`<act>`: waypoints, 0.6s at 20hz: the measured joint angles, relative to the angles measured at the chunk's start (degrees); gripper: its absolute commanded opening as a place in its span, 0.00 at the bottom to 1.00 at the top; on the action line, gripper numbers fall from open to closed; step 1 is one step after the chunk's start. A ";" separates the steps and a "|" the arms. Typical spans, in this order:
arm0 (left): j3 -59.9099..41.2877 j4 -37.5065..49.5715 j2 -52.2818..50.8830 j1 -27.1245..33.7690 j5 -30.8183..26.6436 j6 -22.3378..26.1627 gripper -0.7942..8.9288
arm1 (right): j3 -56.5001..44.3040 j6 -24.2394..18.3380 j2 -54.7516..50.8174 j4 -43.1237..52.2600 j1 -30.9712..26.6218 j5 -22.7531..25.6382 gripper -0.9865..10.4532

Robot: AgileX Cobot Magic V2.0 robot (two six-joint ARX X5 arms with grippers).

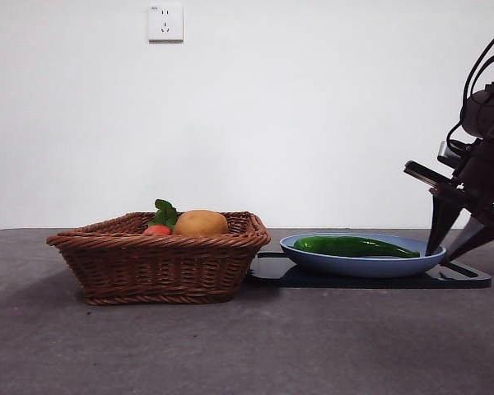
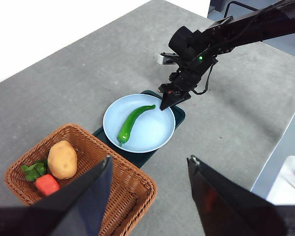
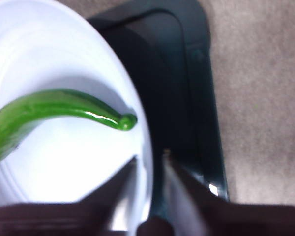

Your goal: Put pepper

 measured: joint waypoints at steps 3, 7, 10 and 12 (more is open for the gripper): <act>0.00 0.00 0.00 0.00 0.00 0.00 0.36 | 0.00 -0.22 -2.27 -1.57 -0.79 0.20 0.27; 0.00 -0.07 0.07 0.00 0.00 0.00 0.36 | 0.02 -2.01 -15.91 -4.90 -2.16 0.22 0.27; 0.00 -0.33 0.52 0.00 0.00 0.02 0.36 | 0.22 -5.75 -27.61 -11.72 -0.57 0.13 0.27; 0.00 -0.44 1.07 0.00 0.00 0.02 0.36 | 0.22 -8.68 -34.47 -17.77 2.62 0.13 0.27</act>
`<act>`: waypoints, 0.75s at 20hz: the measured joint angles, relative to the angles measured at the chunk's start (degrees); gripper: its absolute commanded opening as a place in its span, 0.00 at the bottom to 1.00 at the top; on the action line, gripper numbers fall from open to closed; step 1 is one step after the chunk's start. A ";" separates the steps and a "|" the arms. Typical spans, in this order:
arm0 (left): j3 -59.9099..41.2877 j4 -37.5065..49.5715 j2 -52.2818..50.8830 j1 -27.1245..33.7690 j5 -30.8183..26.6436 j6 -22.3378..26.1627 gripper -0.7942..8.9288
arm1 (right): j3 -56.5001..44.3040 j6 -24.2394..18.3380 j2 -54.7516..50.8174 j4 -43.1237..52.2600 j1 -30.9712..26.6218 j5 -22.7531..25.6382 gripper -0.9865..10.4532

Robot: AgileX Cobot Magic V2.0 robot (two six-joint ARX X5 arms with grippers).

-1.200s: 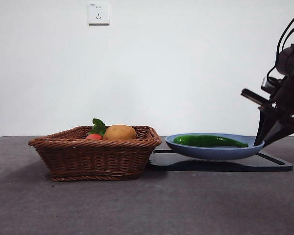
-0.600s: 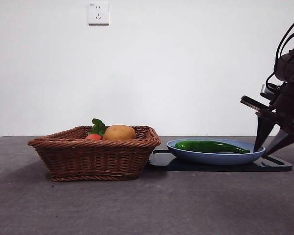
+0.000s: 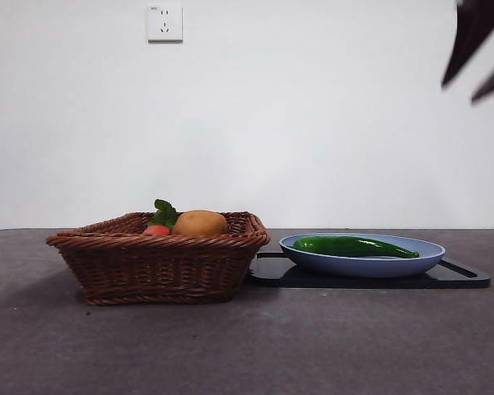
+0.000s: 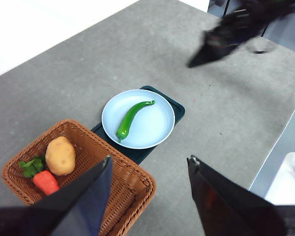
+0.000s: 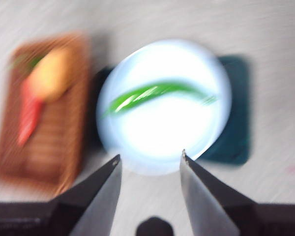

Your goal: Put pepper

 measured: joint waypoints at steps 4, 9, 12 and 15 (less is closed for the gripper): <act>0.00 -1.53 1.05 0.00 0.00 0.09 0.36 | 0.02 -2.99 -11.10 -10.32 6.45 0.00 0.27; 0.00 -5.84 1.14 0.00 0.00 0.94 0.20 | 0.00 -5.33 -15.10 -21.55 13.16 -0.04 0.17; 0.00 -7.10 1.14 0.00 0.00 1.09 0.09 | 0.02 -8.74 -15.13 -24.02 14.45 -0.04 0.09; 0.00 -7.52 1.14 0.00 0.00 1.09 0.09 | 0.00 -9.60 -15.13 -23.06 14.64 -0.04 0.10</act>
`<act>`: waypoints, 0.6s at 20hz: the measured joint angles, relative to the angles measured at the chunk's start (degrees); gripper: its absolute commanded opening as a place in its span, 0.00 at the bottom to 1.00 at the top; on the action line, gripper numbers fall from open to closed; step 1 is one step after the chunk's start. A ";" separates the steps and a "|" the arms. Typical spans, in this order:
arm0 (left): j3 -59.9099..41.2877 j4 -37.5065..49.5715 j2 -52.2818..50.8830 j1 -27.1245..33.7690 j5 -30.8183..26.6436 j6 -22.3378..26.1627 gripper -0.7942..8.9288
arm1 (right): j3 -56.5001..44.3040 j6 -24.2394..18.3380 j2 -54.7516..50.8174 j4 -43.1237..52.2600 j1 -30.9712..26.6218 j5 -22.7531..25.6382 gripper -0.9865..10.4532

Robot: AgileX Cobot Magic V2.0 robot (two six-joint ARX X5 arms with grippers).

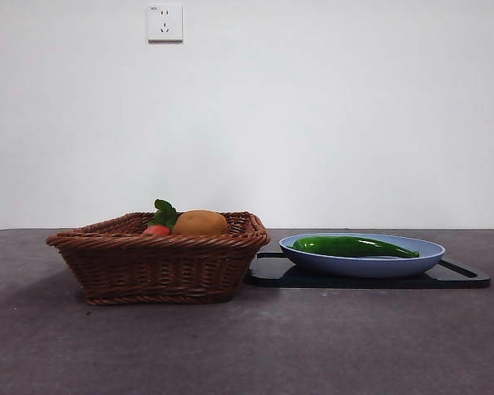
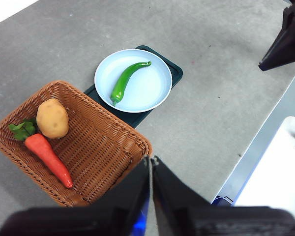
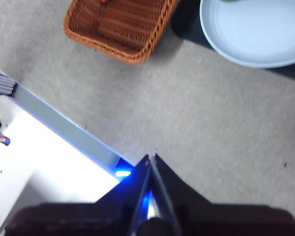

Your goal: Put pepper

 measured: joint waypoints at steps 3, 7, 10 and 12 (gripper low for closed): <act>0.00 0.26 0.00 0.00 0.00 0.00 0.09 | 0.02 0.35 0.00 1.73 0.00 0.02 0.10; 0.00 0.26 0.00 0.00 0.00 0.00 0.09 | 0.02 0.44 0.00 1.92 -0.07 0.02 0.10; 0.00 0.26 0.00 0.00 0.00 0.00 0.09 | 0.00 0.44 0.00 1.92 -0.07 0.02 0.10; 0.00 0.26 0.00 0.00 0.00 0.00 0.09 | 0.02 0.46 0.00 1.92 -0.07 0.02 0.10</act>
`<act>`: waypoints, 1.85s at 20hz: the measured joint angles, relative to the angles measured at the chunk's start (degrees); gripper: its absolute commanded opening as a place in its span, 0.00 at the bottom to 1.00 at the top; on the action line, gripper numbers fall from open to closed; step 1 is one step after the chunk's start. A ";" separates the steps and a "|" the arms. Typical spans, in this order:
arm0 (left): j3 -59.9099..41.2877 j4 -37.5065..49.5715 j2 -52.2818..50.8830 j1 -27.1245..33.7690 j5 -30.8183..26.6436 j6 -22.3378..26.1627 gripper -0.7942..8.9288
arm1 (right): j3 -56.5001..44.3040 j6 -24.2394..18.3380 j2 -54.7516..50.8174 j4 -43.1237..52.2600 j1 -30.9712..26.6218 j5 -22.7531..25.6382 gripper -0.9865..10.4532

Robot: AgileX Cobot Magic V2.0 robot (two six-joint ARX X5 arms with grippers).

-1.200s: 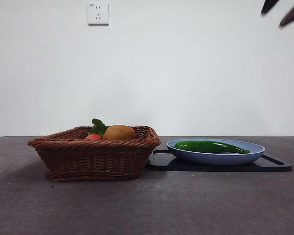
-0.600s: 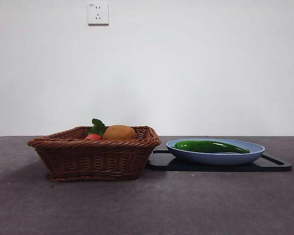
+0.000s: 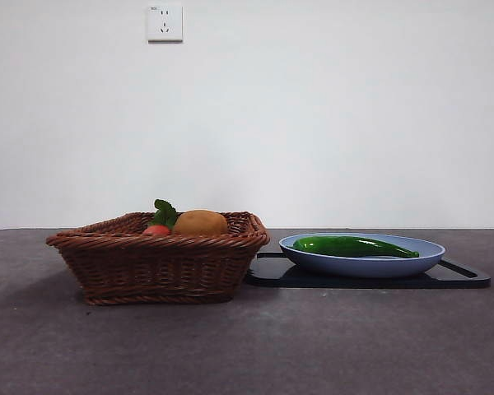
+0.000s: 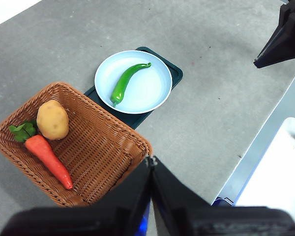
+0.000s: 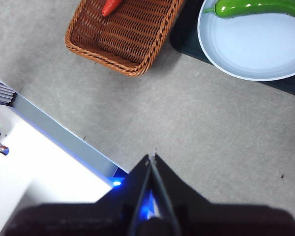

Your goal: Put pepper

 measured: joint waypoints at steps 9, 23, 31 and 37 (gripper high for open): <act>-0.02 21.90 -4.81 7.74 -4.20 5.88 0.09 | -0.02 0.00 0.00 0.04 0.00 0.00 0.10; -55.82 70.05 -42.86 38.45 -2.97 7.87 0.09 | 0.00 0.00 0.00 0.09 0.00 0.00 0.10; -91.23 79.49 -58.66 39.74 -2.97 0.42 0.09 | 0.00 0.00 0.00 0.09 0.00 0.00 0.10; -102.33 79.49 -67.12 39.74 -2.99 -3.23 0.09 | 0.00 0.00 0.00 0.09 0.00 0.00 0.10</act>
